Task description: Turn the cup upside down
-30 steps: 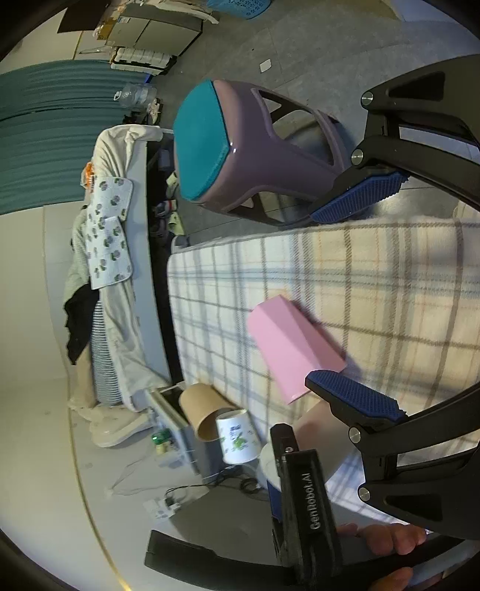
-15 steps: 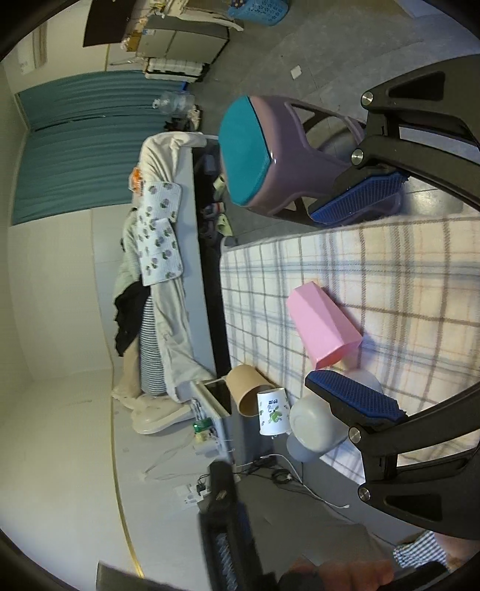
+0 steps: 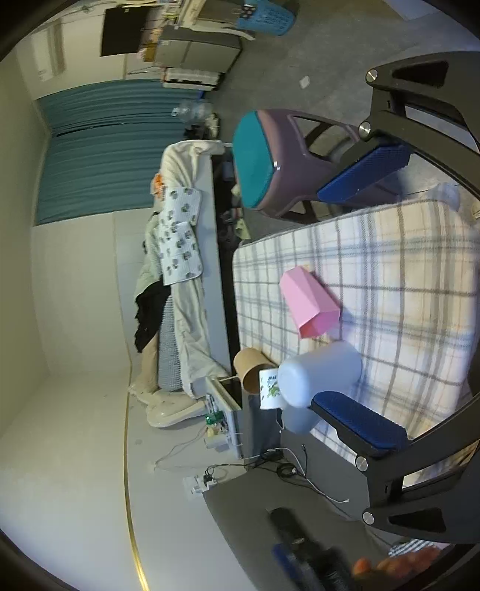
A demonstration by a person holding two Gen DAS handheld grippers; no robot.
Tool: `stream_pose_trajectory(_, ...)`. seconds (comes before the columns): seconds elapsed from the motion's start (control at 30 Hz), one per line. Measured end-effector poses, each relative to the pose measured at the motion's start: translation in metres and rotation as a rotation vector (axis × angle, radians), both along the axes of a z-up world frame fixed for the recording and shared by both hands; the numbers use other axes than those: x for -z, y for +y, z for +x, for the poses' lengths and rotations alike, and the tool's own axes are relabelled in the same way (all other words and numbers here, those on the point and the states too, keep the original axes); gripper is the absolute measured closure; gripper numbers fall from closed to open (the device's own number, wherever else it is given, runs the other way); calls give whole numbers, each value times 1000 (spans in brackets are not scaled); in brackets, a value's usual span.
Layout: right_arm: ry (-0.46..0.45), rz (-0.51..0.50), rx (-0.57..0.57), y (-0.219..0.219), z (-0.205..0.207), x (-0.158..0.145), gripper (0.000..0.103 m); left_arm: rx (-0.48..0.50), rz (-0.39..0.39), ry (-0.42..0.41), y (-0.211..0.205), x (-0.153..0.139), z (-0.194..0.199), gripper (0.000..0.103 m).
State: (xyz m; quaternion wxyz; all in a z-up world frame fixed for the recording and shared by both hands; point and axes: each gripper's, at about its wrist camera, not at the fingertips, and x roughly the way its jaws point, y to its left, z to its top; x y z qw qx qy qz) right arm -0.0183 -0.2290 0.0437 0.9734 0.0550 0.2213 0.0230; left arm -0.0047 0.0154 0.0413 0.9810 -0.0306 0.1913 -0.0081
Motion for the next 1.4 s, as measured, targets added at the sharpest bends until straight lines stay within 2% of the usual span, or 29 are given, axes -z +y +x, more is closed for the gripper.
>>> stream_pose_trajectory(0.23, -23, -58, -67, 30, 1, 12, 0, -16, 14, 28, 10, 31, -1, 0)
stream_pose_trajectory(0.37, -23, -68, -70, 36, 5, 16, 0, -11, 2, 53, 10, 38, 0, 0)
stream_pose_trajectory(0.47, -18, -67, -72, 37, 7, 18, 0, -7, 21, 51, 7, 42, -3, 0)
stream_pose_trajectory(1.0, 10, -79, -58, 35, 12, 24, 0, -5, 20, 84, 4, 45, 2, 0)
stream_pose_trajectory(1.4, 34, -93, -73, 38, 14, 29, 0, -21, 21, 70, 6, 45, 3, 0)
